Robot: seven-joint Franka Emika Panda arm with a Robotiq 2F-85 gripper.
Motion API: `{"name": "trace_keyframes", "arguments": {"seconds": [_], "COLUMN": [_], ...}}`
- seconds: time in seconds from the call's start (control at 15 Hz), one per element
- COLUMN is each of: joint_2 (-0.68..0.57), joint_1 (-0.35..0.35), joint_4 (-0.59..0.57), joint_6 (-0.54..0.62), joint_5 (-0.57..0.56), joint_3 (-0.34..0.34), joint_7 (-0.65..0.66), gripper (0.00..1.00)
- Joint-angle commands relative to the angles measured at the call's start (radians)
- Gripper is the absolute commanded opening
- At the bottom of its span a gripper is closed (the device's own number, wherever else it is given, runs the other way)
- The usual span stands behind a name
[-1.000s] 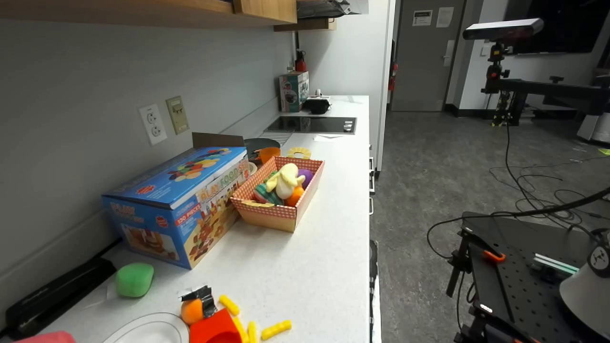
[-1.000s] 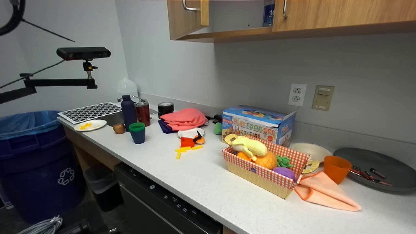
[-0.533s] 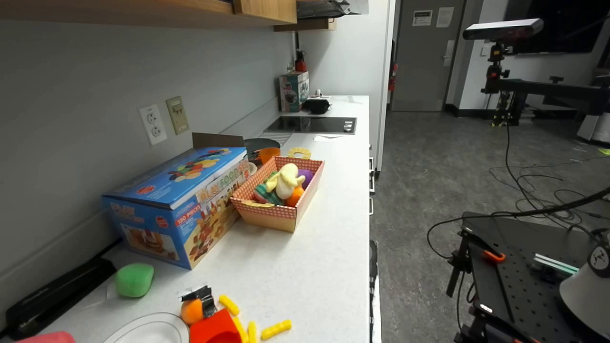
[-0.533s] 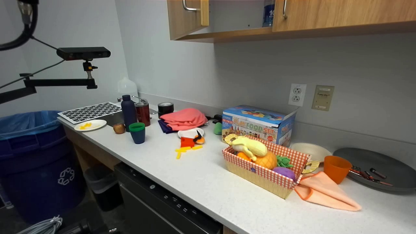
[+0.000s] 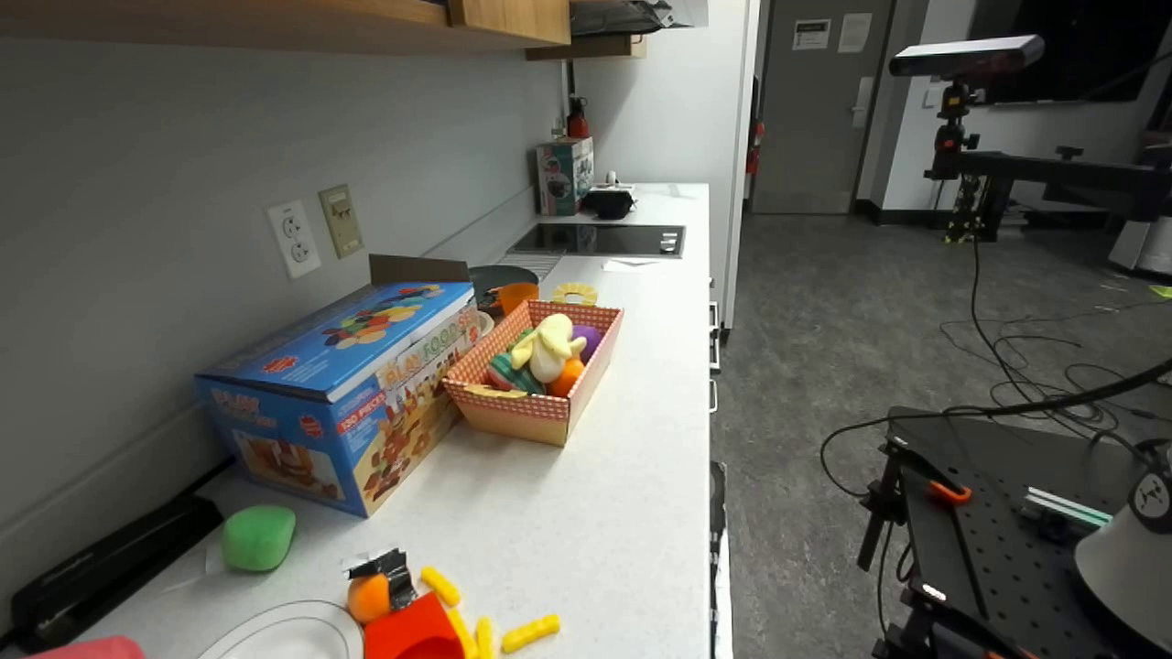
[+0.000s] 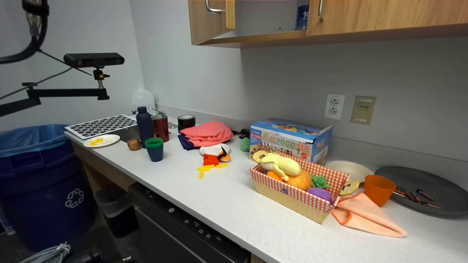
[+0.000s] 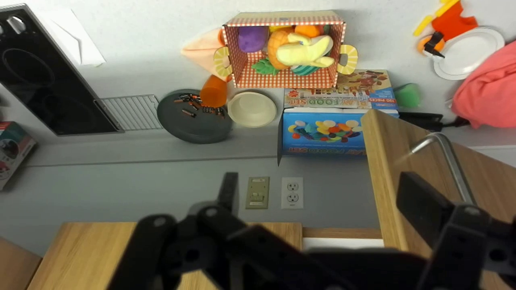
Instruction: Open the left and right cabinet doors, respectively
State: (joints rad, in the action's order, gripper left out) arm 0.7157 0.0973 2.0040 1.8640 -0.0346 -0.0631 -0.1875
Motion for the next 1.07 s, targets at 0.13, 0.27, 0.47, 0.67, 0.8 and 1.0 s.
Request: {"name": "trace_keyframes", "arguments": {"seconds": [0.13, 0.27, 0.47, 0.67, 0.8, 1.0], "joint_2": [0.003, 0.003, 0.005, 0.006, 0.006, 0.006], "joint_1": [0.001, 0.008, 0.007, 0.012, 0.026, 0.049], "joint_4": [0.013, 0.021, 0.042, 0.066, 0.084, 0.107], "joint_6": [0.040, 0.071, 0.145, 0.233, 0.294, 0.365], "joint_5": [-0.053, -0.068, -0.070, -0.068, -0.080, -0.092], "joint_3": [0.007, 0.013, 0.014, 0.018, 0.027, 0.043], "joint_7": [0.047, 0.094, 0.156, 0.203, 0.235, 0.296], "gripper": [1.00, 1.00, 1.00, 1.00, 1.00, 1.00]}}
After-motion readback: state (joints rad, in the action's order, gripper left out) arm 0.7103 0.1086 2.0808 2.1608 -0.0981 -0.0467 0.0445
